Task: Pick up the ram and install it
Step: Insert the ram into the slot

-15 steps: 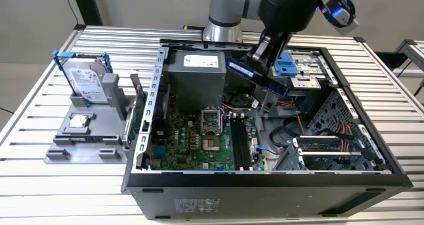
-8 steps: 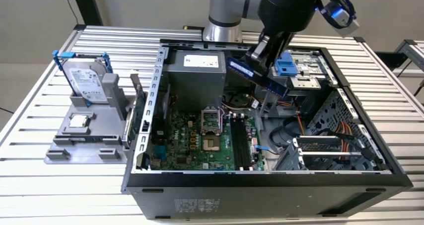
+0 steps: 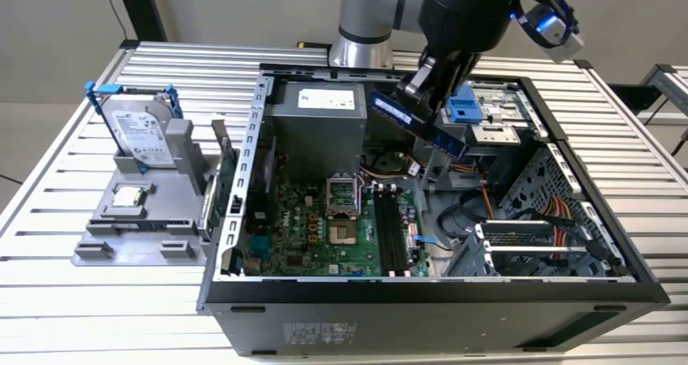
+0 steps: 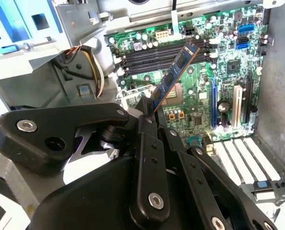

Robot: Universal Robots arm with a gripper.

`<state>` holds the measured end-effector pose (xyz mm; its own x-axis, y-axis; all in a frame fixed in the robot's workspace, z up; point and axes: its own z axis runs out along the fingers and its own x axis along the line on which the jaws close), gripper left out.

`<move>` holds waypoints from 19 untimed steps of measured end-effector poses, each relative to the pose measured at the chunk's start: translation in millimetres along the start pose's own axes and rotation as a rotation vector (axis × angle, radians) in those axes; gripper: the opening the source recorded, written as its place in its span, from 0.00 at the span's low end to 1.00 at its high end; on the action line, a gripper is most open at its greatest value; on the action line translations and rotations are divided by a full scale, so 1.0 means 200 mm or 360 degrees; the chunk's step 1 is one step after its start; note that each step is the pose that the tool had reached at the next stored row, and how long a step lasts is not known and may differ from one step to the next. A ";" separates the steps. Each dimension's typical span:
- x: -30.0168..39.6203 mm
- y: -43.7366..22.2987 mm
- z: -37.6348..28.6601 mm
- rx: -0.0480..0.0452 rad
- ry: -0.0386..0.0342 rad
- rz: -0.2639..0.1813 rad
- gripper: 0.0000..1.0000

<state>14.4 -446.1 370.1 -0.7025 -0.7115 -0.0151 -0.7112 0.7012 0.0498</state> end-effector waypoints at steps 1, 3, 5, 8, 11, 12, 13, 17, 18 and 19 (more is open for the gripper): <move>0.000 0.000 0.000 0.0000 -0.0001 0.0009 0.00; 0.000 0.000 0.000 0.0000 -0.0001 0.0028 0.00; 0.000 0.000 0.000 0.0001 -0.0002 0.0047 0.00; 0.001 -0.001 0.000 0.0001 -0.0004 0.0075 0.00; 0.001 -0.001 0.000 0.0002 -0.0005 0.0104 0.00; 0.001 -0.001 0.000 0.0002 -0.0006 0.0113 0.00; 0.001 -0.001 0.000 0.0002 -0.0006 0.0122 0.00; 0.002 -0.002 0.000 0.0002 -0.0008 0.0159 0.00; 0.002 -0.002 0.000 0.0003 -0.0008 0.0170 0.00; 0.002 -0.002 0.000 0.0003 -0.0009 0.0179 0.00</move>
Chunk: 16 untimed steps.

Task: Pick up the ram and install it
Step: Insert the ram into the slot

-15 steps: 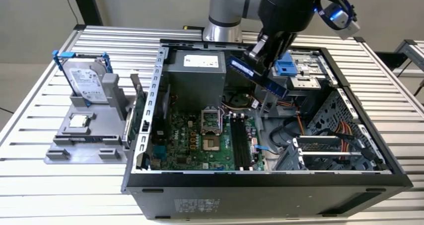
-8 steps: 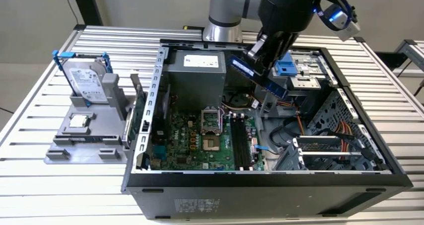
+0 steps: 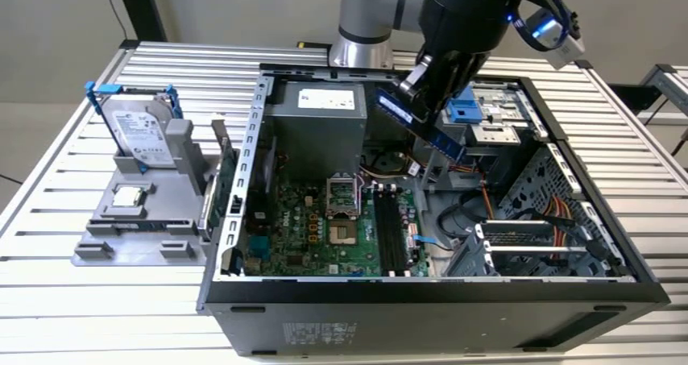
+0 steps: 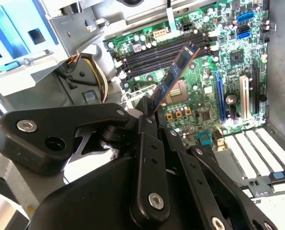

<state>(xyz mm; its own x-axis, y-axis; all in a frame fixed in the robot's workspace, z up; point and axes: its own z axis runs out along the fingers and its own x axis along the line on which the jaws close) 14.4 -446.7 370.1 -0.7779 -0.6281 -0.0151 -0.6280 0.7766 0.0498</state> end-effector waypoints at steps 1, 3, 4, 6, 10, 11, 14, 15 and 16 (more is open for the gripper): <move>0.000 0.000 0.000 0.0000 -0.0001 0.0010 0.00; 0.001 -0.001 0.000 0.0000 -0.0002 0.0030 0.00; 0.001 -0.001 0.000 0.0001 -0.0002 0.0040 0.00; 0.001 -0.001 0.000 0.0001 -0.0003 0.0060 0.00; 0.001 -0.002 0.000 0.0001 -0.0005 0.0101 0.00; 0.002 -0.002 0.000 0.0002 -0.0006 0.0111 0.00; 0.002 -0.002 0.000 0.0002 -0.0007 0.0143 0.00; 0.002 -0.002 0.000 0.0002 -0.0008 0.0154 0.00; 0.002 -0.002 0.000 0.0003 -0.0008 0.0166 0.00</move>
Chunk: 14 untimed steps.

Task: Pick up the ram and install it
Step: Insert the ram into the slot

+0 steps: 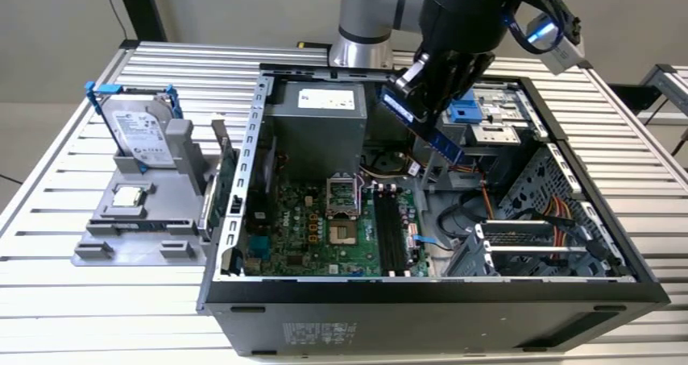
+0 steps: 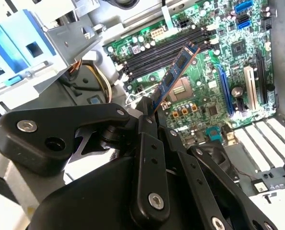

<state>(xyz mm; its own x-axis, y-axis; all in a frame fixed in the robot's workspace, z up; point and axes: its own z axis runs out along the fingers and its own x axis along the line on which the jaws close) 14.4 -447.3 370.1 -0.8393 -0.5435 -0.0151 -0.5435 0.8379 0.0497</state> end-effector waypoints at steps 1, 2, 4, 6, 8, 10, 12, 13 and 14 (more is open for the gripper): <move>0.000 0.000 0.000 0.0000 -0.0001 0.0010 0.00; 0.000 0.000 0.000 0.0000 -0.0001 0.0021 0.00; 0.000 0.000 0.000 0.0001 -0.0002 0.0042 0.00; 0.000 0.000 0.000 0.0001 -0.0003 0.0064 0.00; 0.000 -0.001 0.000 0.0001 -0.0004 0.0084 0.00; 0.000 -0.001 0.000 0.0002 -0.0005 0.0105 0.00; 0.001 -0.001 0.000 0.0002 -0.0006 0.0126 0.00; 0.001 -0.001 0.000 0.0002 -0.0007 0.0137 0.00; 0.001 -0.001 0.000 0.0002 -0.0007 0.0147 0.00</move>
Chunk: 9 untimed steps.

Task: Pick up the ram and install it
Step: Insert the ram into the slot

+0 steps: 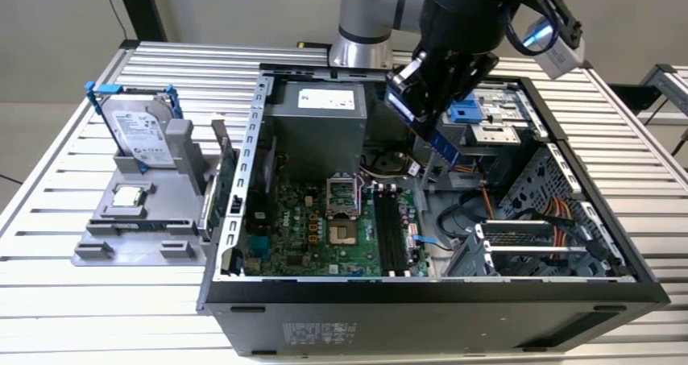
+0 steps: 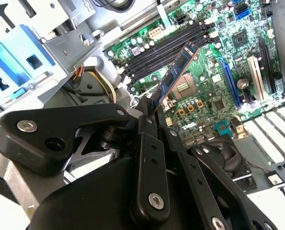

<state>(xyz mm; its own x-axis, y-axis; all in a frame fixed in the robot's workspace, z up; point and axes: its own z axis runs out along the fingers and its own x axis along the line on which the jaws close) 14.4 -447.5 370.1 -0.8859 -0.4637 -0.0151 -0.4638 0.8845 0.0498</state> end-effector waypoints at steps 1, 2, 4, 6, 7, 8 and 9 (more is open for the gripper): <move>0.000 0.000 0.000 0.0000 -0.0001 0.0011 0.00; 0.000 0.000 0.000 0.0000 -0.0001 0.0020 0.00; 0.000 0.000 0.000 0.0001 -0.0002 0.0041 0.00; 0.000 -0.001 0.000 0.0001 -0.0003 0.0061 0.00; 0.000 -0.001 0.000 0.0001 -0.0004 0.0071 0.00; 0.000 -0.001 0.000 0.0001 -0.0004 0.0081 0.00; 0.000 -0.001 0.000 0.0001 -0.0005 0.0091 0.00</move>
<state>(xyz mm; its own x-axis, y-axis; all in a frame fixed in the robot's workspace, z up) 14.4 -447.7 370.1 -0.9111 -0.4120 -0.0151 -0.4122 0.9097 0.0498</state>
